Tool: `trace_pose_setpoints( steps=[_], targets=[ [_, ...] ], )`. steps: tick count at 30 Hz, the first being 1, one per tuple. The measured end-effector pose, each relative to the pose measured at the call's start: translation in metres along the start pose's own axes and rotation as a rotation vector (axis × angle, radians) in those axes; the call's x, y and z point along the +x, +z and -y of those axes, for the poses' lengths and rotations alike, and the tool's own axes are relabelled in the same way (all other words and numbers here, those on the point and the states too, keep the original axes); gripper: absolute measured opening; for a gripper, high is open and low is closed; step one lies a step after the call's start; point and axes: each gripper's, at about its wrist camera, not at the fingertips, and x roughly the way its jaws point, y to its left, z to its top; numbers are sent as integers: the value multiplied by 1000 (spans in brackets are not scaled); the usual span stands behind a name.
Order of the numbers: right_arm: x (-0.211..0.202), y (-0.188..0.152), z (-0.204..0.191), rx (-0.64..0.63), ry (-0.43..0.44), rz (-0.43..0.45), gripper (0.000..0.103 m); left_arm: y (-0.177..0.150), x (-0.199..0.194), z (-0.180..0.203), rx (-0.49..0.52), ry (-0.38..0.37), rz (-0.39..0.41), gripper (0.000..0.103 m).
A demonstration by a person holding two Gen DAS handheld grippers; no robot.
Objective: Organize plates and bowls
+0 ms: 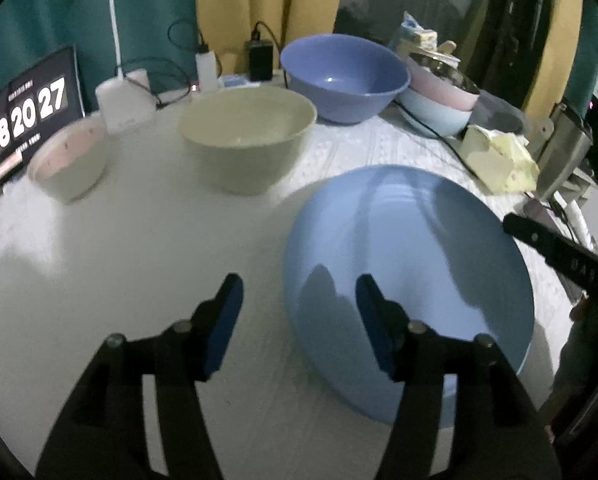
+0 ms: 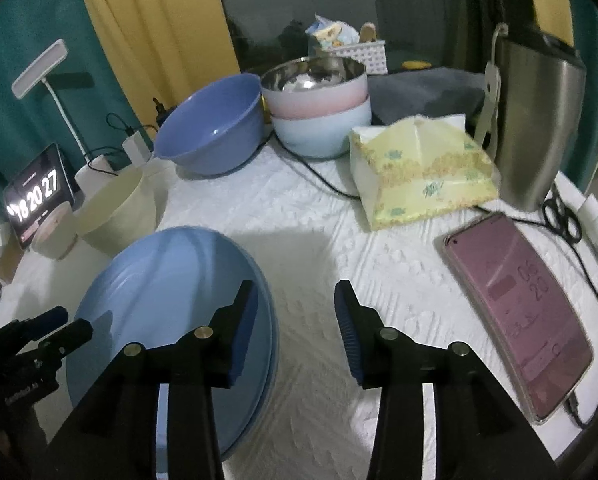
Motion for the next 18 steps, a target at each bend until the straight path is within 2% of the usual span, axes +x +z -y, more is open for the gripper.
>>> trace_pose_setpoints(
  steps=[7, 13, 17, 18],
  targets=[
    [14, -10, -2, 34, 58, -71, 44, -6, 18, 7, -7, -19, -67, 61],
    [22, -18, -5, 54, 109, -105, 44, -7, 21, 8, -31, -52, -53, 61],
    [25, -20, -10, 68, 175, -122, 45, -8, 24, 8, -43, -110, -51, 60],
    [24, -20, -12, 69, 162, -111, 45, -7, 24, 9, -41, -113, -52, 61]
  ],
)
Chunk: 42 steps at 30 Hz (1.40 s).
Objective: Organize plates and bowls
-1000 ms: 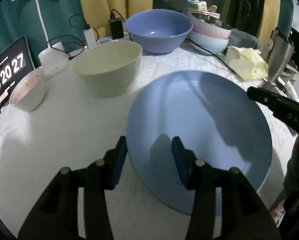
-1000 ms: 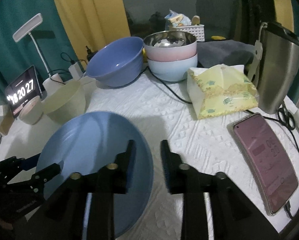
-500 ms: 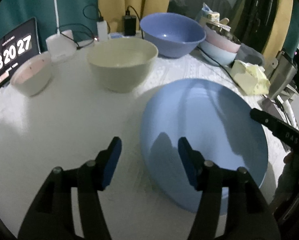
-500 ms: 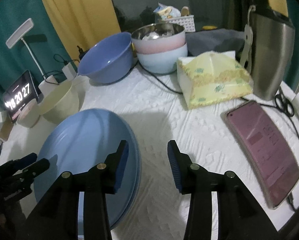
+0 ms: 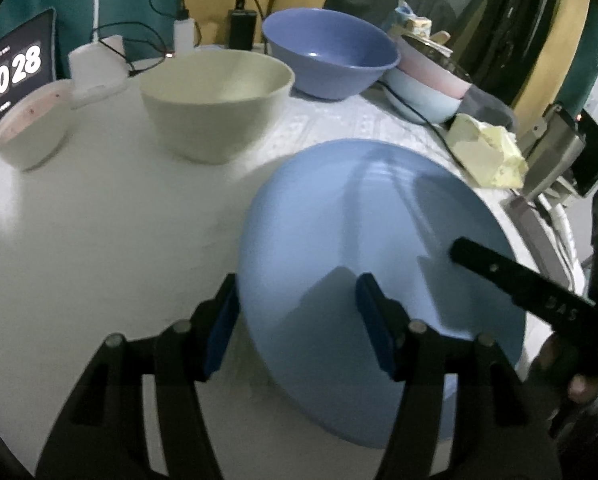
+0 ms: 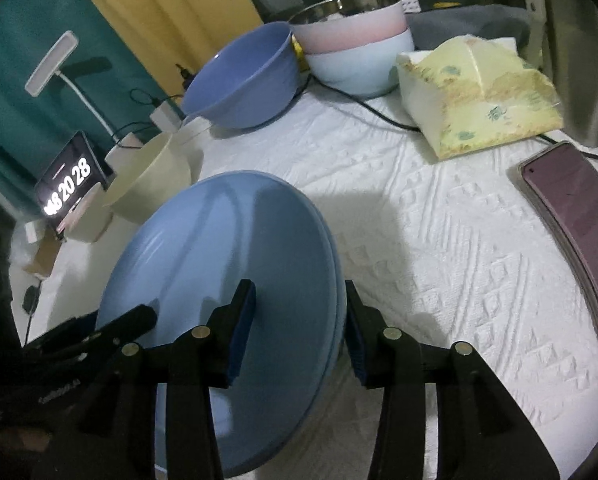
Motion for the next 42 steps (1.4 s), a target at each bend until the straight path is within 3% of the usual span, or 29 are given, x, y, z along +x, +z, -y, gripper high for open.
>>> trace_pose_setpoints(
  steps=[11, 19, 26, 42],
  targets=[
    [-6, -5, -14, 2, -31, 16, 44, -4, -11, -5, 5, 2, -1, 59],
    [-12, -7, -43, -28, -21, 21, 44, -10, -37, -30, -16, 16, 37, 59],
    [-7, -8, -82, -68, 11, 13, 44, -17, -61, -63, -51, 42, 74, 59],
    [25, -13, -205, -255, 71, -25, 44, -39, -112, -169, -238, 115, 155, 59]
  ],
)
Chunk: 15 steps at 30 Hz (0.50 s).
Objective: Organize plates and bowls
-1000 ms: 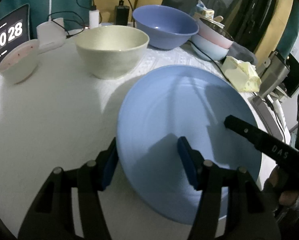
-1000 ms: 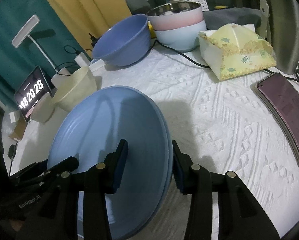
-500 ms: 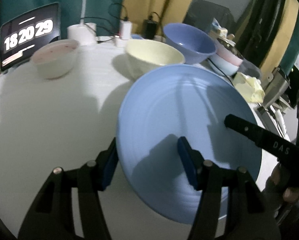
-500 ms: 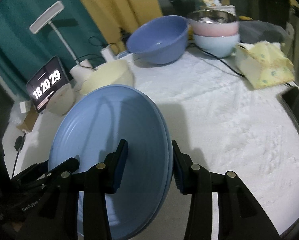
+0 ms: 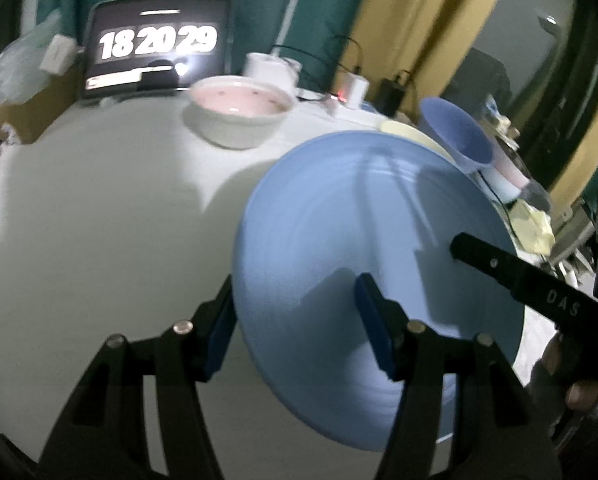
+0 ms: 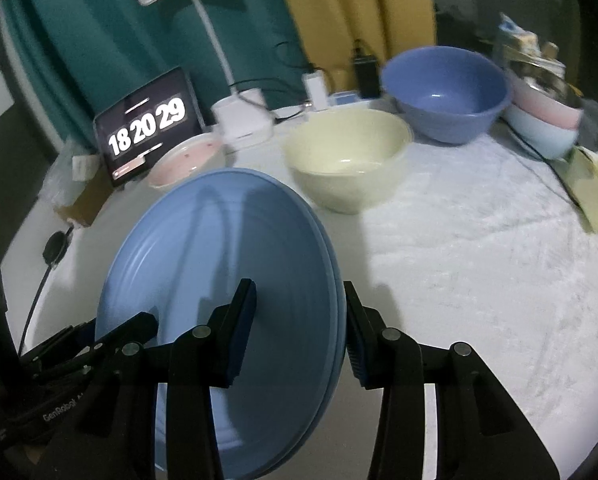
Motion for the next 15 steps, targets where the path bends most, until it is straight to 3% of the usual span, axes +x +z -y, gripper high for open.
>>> trace_pose_setpoints(
  steps=[15],
  targets=[
    [55, 16, -78, -93, 55, -53, 44, 14, -1, -83, -95, 73, 26, 59]
  ],
)
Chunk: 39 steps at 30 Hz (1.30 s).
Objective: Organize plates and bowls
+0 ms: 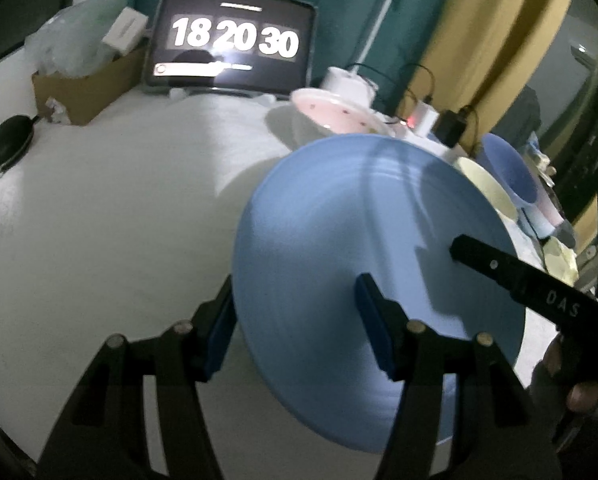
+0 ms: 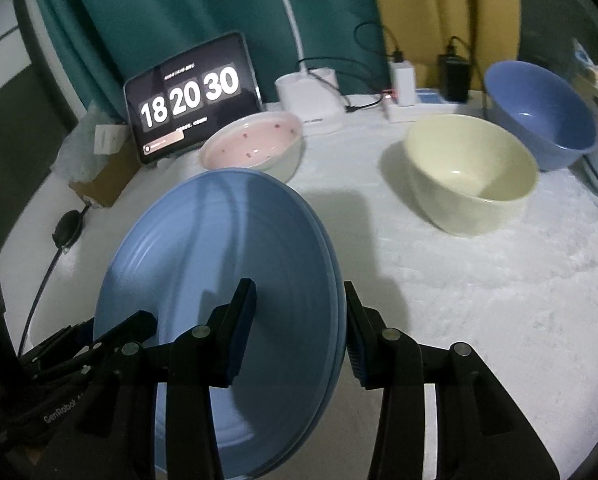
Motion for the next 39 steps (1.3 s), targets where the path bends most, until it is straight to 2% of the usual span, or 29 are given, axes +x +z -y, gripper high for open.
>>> trace_pose_setpoints(
  steps=[11, 17, 19, 21, 29, 39],
  targets=[
    [46, 7, -23, -13, 28, -68, 45, 9, 17, -28, -18, 63, -37, 59],
    [59, 4, -25, -44, -23, -91, 49, 6, 18, -18, 53, 111, -14, 59],
    [58, 4, -26, -63, -31, -86, 49, 6, 17, -18, 46, 112, -14, 59],
    [54, 4, -27, -91, -45, -72, 49, 7, 14, -17, 50, 125, -3, 60],
    [23, 5, -10, -83, -79, -11, 49, 11, -26, -10, 63, 182, 144, 60],
    [-30, 1, 18, -59, -93, 70, 49, 5, -38, 30, 119, 139, 164, 60]
  ],
)
